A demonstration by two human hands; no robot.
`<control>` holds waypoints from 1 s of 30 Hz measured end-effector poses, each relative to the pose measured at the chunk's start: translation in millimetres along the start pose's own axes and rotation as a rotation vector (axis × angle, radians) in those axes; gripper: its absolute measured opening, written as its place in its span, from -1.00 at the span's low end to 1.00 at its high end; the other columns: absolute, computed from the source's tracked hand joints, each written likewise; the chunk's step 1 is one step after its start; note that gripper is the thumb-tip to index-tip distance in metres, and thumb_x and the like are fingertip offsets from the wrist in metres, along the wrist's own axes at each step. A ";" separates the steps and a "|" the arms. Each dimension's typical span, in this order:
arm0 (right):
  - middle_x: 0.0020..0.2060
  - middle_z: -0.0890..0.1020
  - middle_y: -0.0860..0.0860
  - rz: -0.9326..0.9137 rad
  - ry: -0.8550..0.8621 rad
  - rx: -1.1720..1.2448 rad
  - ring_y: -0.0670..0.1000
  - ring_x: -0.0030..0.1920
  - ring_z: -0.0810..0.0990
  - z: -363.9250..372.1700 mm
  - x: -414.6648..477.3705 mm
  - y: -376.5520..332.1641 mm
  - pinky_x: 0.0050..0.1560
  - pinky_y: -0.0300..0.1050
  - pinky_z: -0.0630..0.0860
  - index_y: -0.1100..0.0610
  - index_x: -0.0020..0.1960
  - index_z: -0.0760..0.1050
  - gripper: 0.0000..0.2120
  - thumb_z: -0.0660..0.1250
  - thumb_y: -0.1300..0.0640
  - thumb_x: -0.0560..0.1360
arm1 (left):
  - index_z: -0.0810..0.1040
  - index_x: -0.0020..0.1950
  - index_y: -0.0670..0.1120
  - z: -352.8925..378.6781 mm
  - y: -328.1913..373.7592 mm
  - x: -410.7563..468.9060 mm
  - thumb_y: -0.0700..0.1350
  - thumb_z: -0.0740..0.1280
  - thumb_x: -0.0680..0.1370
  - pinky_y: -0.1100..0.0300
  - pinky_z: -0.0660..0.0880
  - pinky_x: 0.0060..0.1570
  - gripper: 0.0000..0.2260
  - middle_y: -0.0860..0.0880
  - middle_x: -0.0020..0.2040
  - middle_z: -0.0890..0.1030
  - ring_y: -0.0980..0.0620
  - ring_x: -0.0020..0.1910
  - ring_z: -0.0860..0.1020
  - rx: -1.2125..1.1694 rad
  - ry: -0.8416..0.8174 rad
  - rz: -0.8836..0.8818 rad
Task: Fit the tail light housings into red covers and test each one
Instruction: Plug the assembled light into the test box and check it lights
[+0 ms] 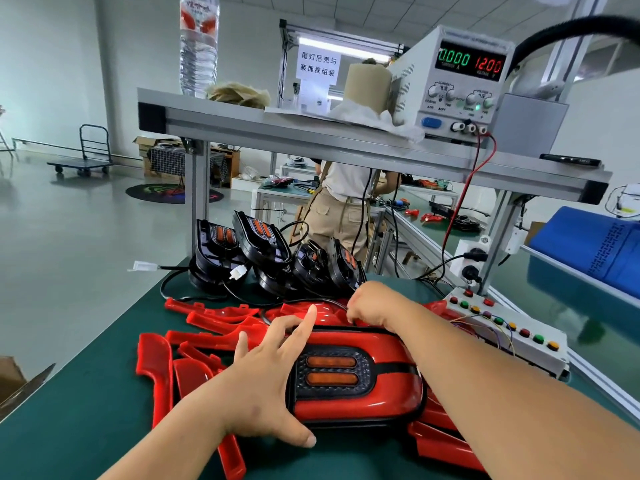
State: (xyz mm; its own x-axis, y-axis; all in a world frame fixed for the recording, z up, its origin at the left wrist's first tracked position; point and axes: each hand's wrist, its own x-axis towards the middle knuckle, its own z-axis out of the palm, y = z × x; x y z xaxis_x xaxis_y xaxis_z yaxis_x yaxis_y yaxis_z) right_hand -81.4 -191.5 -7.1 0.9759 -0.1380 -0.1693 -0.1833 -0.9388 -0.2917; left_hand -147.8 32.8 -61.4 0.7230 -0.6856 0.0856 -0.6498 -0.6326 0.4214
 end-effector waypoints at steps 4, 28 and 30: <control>-0.30 0.44 0.10 0.050 0.028 0.140 0.03 -0.31 0.38 -1.8 -3.8 8.5 -0.28 -0.15 0.32 0.19 -0.14 0.48 -0.93 0.36 0.26 0.41 | -0.61 0.34 0.34 -1.1 0.0 -1.4 0.32 0.49 0.17 -0.22 -0.39 0.43 0.28 0.40 0.34 -0.15 0.16 0.44 0.13 -0.018 0.036 0.019; 0.05 0.70 0.07 -0.318 -0.091 0.837 0.02 0.03 0.68 -22.7 -61.7 38.2 0.08 -0.02 0.62 0.01 0.10 0.62 -0.58 0.31 -0.22 0.38 | -0.36 0.46 0.41 -20.6 -10.8 5.7 0.16 0.59 0.19 0.65 0.24 0.16 0.23 0.42 0.45 -0.11 0.51 0.36 0.16 -0.271 0.375 0.191; -0.07 0.72 0.15 -0.318 -0.031 0.899 0.08 -0.13 0.71 -28.1 -62.8 37.6 -0.16 -0.08 0.64 0.10 0.06 0.63 -0.53 0.31 -0.25 0.39 | -0.30 0.46 0.45 -22.7 -9.7 11.9 0.23 0.56 0.22 0.54 0.21 0.30 0.16 0.45 0.46 -0.11 0.45 0.43 0.11 -0.380 0.475 0.182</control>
State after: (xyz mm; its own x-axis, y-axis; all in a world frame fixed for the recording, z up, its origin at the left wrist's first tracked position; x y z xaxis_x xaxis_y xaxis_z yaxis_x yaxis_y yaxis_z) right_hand -146.2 -227.0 19.0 0.9945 0.1024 0.0218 0.0551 -0.3352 -0.9405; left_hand -127.5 38.9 -43.9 0.6908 -0.4806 0.5403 -0.7064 -0.2891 0.6461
